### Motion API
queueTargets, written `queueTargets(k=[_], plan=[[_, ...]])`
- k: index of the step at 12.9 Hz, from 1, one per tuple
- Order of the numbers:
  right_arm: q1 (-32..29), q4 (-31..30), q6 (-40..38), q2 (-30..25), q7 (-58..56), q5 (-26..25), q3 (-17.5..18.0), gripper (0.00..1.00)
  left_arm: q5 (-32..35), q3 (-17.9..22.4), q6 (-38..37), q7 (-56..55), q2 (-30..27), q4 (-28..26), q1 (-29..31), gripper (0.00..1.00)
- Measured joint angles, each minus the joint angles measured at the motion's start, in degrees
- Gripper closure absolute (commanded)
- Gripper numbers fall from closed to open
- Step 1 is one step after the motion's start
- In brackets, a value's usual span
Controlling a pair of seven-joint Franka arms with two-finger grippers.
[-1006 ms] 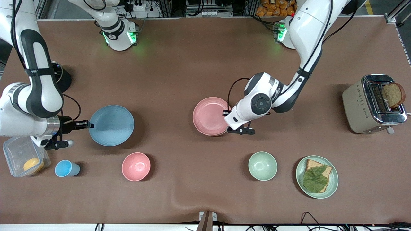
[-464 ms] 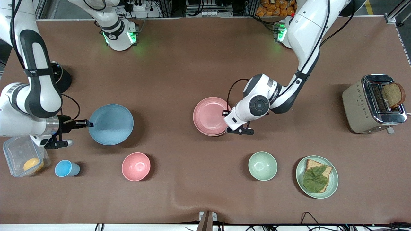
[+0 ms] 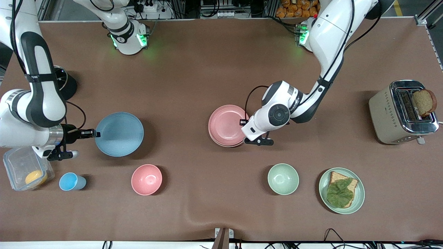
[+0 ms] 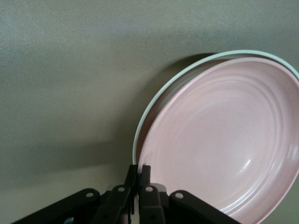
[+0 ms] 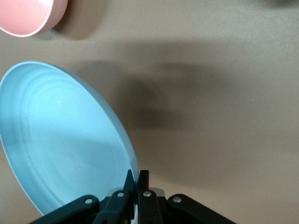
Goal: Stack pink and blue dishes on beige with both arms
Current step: 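Lower the pink plate onto the beige plate and open the left gripper, then carry the blue plate over the stack while the left gripper withdraws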
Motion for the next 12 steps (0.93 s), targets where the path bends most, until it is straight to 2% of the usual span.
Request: queueTargets(k=[1,5,7,9,12], plan=[[-0.02,0.00,-0.03,0.00,-0.01,0.00,-0.02,1.00,0.00,0.03,0.10,0.00,0.14,0.00,0.00,0.00],[-0.23,0.49,-0.67,-0.07,-0.06,0.00,-0.06,1.00,0.00,0.08,0.68,0.00,0.07,0.65,0.42,0.00],[-0.19,2.18,-2.10,-0.30,-0.04,0.00,0.05,1.00,0.00,0.18,0.15,0.00,-1.86,1.74,1.55,0.00],[0.77,4.92,-4.94,-0.66,-0.05,0.14,0.55,1.00,0.02,0.36,-3.50,0.01,-7.11,2.62,4.25,0.00],[9.42,6.56,-3.18,-0.68,3.02,1.84,1.28,1.00,4.32,0.63,-12.60,0.41,-18.59,3.07,10.23,0.00]])
